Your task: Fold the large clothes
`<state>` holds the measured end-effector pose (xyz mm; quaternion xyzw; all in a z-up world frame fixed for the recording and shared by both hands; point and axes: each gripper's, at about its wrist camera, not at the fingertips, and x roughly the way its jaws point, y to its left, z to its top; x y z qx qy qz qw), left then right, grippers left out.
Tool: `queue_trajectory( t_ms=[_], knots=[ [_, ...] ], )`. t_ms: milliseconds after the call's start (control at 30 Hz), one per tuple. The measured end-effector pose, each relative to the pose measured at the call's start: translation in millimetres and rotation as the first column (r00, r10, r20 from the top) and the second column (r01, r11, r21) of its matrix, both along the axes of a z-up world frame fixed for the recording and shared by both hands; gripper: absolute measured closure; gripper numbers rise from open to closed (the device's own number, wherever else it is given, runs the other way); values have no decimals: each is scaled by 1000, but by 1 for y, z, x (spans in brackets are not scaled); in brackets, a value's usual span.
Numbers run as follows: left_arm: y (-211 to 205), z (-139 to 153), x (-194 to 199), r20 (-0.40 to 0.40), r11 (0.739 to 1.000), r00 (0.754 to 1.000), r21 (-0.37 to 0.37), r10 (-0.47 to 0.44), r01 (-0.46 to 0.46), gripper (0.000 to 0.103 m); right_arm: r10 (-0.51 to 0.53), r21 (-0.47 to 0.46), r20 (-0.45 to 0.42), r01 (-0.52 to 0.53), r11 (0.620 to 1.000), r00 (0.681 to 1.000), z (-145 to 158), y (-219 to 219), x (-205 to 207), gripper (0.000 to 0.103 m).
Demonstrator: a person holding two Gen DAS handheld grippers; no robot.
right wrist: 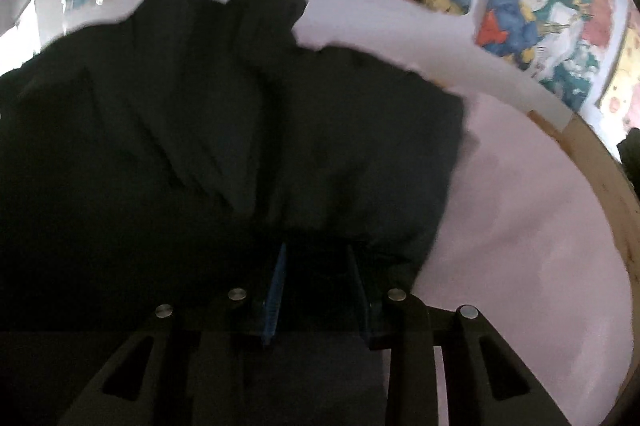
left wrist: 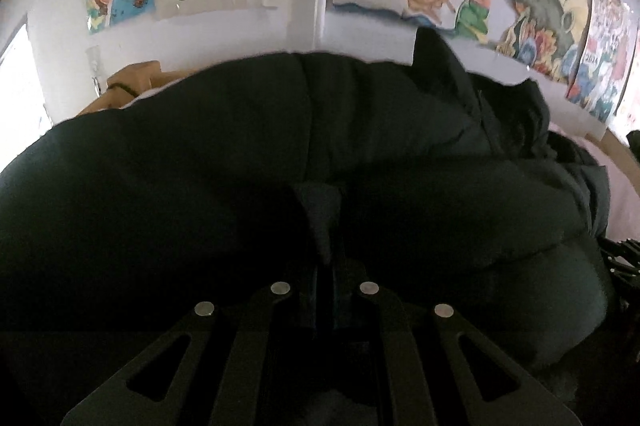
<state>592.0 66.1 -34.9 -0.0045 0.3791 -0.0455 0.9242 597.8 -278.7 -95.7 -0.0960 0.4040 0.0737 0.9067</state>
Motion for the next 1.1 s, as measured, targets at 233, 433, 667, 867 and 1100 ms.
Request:
queue_trajectory(
  t_ms=[233,433,667,867,1100],
  knots=[
    [4,-9,3,13,1000,1000,-26,3,-3,95,-12,-4,18,12,1000,1000,-19,-1,2,74],
    [22,13,-11,-2,986,1000,-163,22,-22,73,-34,3,60,34,999,998,1,-7,-10,53],
    [59,50,-83,130,967,982,-234,135,-102,14,15,94,145,-29,995,989,49,13,-34,26],
    [109,56,-155,145,898,920,-317,364,-305,13,193,97,196,-215,972,961,84,87,-67,20],
    [171,52,-246,155,752,766,-389,623,-533,10,382,28,128,-388,921,915,98,170,-93,20]
  ],
)
